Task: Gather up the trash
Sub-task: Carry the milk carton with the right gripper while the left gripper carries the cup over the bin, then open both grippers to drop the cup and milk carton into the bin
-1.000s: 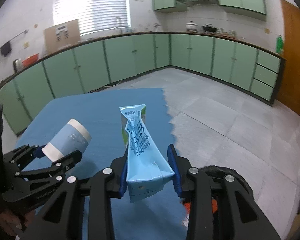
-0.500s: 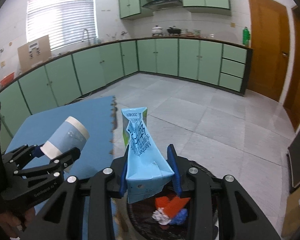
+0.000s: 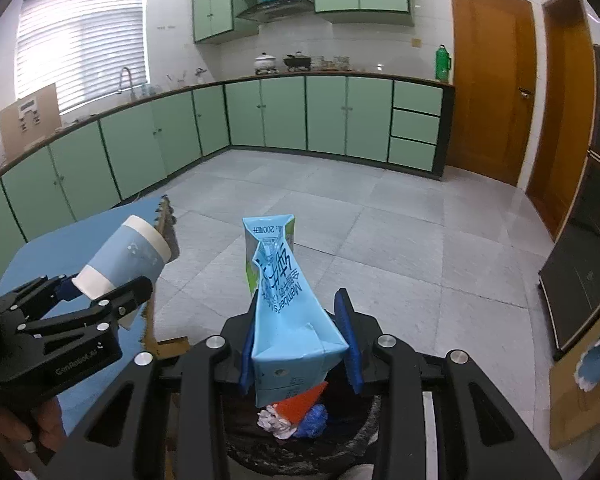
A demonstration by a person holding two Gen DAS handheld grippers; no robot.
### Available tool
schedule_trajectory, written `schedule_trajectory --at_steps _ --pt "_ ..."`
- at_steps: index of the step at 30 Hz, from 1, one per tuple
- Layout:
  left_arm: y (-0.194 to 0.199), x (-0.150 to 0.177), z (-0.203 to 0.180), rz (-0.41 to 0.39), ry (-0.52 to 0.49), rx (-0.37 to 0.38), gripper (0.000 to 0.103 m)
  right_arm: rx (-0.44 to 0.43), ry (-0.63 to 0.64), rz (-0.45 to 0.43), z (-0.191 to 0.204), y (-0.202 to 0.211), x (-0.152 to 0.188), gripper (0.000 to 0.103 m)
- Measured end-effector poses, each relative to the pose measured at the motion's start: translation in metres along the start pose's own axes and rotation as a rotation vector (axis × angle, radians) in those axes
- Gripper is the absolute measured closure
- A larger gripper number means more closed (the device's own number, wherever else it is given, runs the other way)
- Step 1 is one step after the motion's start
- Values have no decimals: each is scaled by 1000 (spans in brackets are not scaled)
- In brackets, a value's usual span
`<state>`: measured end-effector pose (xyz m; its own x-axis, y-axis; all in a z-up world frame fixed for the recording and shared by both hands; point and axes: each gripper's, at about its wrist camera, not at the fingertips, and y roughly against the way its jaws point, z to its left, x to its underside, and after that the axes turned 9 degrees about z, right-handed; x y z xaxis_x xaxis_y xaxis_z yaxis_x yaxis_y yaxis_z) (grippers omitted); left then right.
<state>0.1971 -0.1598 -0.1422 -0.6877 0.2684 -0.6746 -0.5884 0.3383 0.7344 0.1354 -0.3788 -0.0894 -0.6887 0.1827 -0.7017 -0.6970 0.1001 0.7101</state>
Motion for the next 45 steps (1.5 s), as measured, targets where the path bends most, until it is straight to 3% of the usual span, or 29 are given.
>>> schedule_trajectory --at_steps 9,14,16,19,24,26,37,45 --pt "-25 -5 -13 36 -30 17 41 14 -30 55 -22 -24 11 68" --pt "-45 -14 -11 68 -21 37 34 15 -22 104 -27 -50 17 67" --pt "-49 -17 -9 72 -15 45 33 35 -21 115 -29 -58 20 56" --pt "-49 -21 -5 61 -7 41 30 44 -22 119 -34 -64 23 50" --pt "-37 -27 9 32 22 20 28 67 -31 88 -34 -54 22 13" --pt "-29 -25 15 19 28 6 25 69 -33 72 -33 -46 19 6" --pt "25 -12 32 -16 37 -28 16 9 -58 59 -23 -4 2 6" --pt "69 10 33 -26 51 -48 14 -31 -63 74 -14 37 10 6"
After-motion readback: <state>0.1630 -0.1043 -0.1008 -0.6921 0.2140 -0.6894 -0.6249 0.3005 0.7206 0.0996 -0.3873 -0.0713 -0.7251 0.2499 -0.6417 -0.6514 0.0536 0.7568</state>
